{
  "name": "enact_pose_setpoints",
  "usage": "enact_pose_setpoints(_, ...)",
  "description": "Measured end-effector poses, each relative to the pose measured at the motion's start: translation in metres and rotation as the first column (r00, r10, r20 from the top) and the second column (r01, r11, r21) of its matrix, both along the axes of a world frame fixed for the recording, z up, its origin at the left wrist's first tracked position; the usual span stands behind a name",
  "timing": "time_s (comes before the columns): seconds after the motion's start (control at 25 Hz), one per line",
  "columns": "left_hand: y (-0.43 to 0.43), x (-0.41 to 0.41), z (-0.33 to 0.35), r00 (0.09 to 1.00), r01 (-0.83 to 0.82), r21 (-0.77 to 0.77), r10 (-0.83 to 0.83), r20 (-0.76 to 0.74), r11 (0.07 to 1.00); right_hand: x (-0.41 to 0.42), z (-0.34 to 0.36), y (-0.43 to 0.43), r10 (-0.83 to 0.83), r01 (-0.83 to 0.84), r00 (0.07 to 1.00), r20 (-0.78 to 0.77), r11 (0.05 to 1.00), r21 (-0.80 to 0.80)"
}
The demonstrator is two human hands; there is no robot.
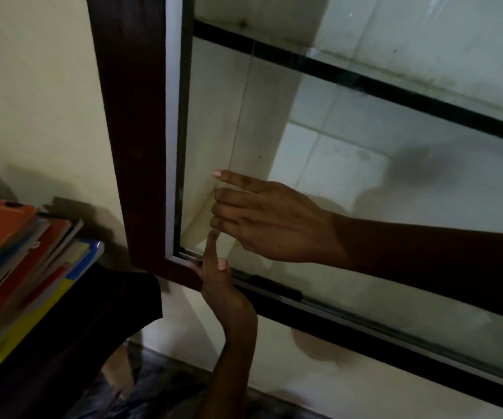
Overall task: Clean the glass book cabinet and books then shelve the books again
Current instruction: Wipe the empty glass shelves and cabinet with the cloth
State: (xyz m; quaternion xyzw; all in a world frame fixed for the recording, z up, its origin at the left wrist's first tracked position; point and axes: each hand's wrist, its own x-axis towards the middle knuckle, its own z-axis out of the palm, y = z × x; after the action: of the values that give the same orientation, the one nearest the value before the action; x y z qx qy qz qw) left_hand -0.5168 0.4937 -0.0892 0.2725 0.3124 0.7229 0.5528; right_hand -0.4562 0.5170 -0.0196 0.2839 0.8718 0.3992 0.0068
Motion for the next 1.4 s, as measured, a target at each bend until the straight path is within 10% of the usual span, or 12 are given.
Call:
enact_pose_setpoints(0.04, -0.015, -0.019, -0.021, 0.997, 0.049, -0.200, -0.036, 0.065, 0.979, -0.003, 0.004, 0.000, 0.010, -0.010, 1.000, -0.010, 1.000, 0.002)
enact_pose_setpoints(0.24, -0.003, -0.033, -0.065, 0.884, 0.052, -0.057, -0.072, -0.462, 0.997, -0.004, -0.013, -0.005, 0.078, -0.075, 0.993, -0.093, 0.997, 0.036)
enact_pose_setpoints(0.36, -0.009, -0.044, -0.106, 0.662, -0.019, 0.245, 0.196, -0.723, 0.969, -0.010, -0.035, -0.002, 0.127, -0.127, 0.990, -0.068, 0.992, 0.001)
enact_pose_setpoints(0.56, -0.003, -0.047, -0.114, 0.587, 0.005, 0.281, 0.225, -0.778, 0.960, -0.014, -0.055, 0.000, 0.116, -0.113, 0.992, 0.047, 0.992, -0.060)
enact_pose_setpoints(0.76, 0.021, -0.082, -0.146, 0.110, 0.121, 0.476, 0.465, -0.878, 0.871, -0.023, -0.048, -0.001, 0.030, -0.016, 0.992, 0.126, 0.994, -0.106)
enact_pose_setpoints(0.96, 0.026, -0.091, -0.148, -0.036, 0.184, 0.455, 0.469, -0.883, 0.871, -0.030, -0.046, -0.009, -0.070, 0.113, 0.978, 0.195, 0.969, -0.219)
enact_pose_setpoints(1.24, 0.021, -0.092, -0.142, 0.003, 0.158, 0.413, 0.418, -0.908, 0.897, -0.036, -0.039, -0.013, -0.169, 0.248, 0.939, 0.301, 0.936, -0.248)
enact_pose_setpoints(1.32, 0.010, -0.085, -0.134, 0.153, 0.119, 0.382, 0.364, -0.919, 0.916, -0.031, -0.038, -0.016, -0.180, 0.291, 0.910, 0.373, 0.919, -0.267)
enact_pose_setpoints(1.4, -0.006, -0.069, -0.118, 0.495, 0.080, 0.277, 0.203, -0.845, 0.958, -0.024, -0.034, -0.018, -0.149, 0.243, 0.930, 0.336, 0.935, -0.257)
